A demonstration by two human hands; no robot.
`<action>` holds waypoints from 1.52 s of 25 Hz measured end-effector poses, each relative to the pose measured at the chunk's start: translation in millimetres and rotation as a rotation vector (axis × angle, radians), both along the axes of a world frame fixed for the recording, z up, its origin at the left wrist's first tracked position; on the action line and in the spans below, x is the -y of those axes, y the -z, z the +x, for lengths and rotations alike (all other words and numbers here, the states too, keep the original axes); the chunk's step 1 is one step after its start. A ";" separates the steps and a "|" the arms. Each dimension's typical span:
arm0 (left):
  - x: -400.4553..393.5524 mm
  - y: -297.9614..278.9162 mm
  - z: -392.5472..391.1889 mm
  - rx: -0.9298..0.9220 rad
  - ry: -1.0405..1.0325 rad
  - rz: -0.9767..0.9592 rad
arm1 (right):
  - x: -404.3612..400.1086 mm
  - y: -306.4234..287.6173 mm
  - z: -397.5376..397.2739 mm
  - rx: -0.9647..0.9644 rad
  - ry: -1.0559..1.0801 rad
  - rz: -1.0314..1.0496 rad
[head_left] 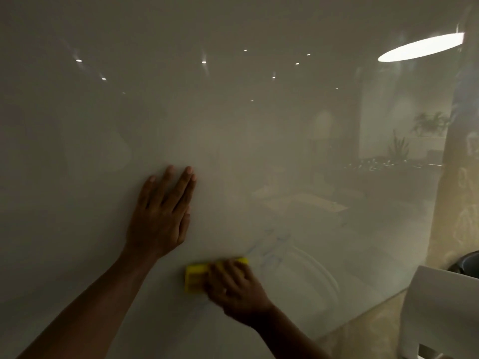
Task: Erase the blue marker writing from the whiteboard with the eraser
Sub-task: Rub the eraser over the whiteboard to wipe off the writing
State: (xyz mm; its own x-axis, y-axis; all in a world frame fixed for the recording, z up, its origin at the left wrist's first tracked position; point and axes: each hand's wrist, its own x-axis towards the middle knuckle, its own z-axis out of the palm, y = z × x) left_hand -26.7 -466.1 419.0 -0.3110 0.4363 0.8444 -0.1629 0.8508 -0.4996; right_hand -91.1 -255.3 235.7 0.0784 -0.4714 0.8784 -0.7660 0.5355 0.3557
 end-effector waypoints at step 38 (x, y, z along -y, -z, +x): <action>-2.6 14.6 -10.5 0.028 0.035 -0.035 | -37.1 -25.0 -22.1 0.148 0.070 -0.179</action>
State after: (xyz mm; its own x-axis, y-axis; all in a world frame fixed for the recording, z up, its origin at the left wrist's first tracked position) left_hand -37.1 -463.5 404.5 -0.3183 0.4763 0.8197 -0.1185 0.8379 -0.5329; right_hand -113.2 -218.2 260.7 -0.0849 -0.3072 0.9478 -0.7617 0.6332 0.1370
